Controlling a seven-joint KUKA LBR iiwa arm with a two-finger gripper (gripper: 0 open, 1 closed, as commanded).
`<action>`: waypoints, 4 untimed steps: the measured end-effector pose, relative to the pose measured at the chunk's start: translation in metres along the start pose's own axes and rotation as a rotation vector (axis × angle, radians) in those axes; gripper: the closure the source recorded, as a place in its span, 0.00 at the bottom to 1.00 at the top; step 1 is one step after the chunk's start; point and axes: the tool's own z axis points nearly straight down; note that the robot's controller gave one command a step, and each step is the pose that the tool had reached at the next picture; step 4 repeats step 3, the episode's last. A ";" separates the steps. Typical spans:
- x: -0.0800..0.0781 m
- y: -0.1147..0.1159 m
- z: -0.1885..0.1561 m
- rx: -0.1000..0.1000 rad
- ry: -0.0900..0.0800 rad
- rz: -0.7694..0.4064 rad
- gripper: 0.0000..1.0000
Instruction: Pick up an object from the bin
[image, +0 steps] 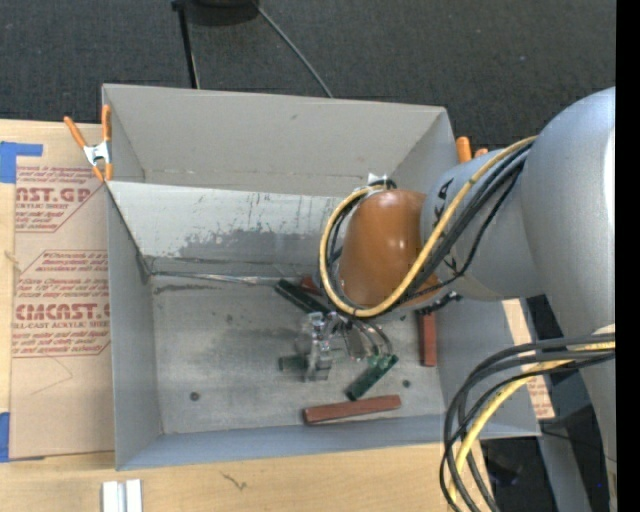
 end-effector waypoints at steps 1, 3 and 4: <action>0.000 0.000 0.000 0.000 0.000 0.000 1.00; -0.046 0.010 -0.163 0.001 -0.005 -0.175 1.00; -0.046 0.010 -0.163 0.001 -0.005 -0.175 1.00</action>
Offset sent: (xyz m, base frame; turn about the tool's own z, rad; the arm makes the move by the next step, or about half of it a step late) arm -0.0154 0.0203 0.0172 -0.1722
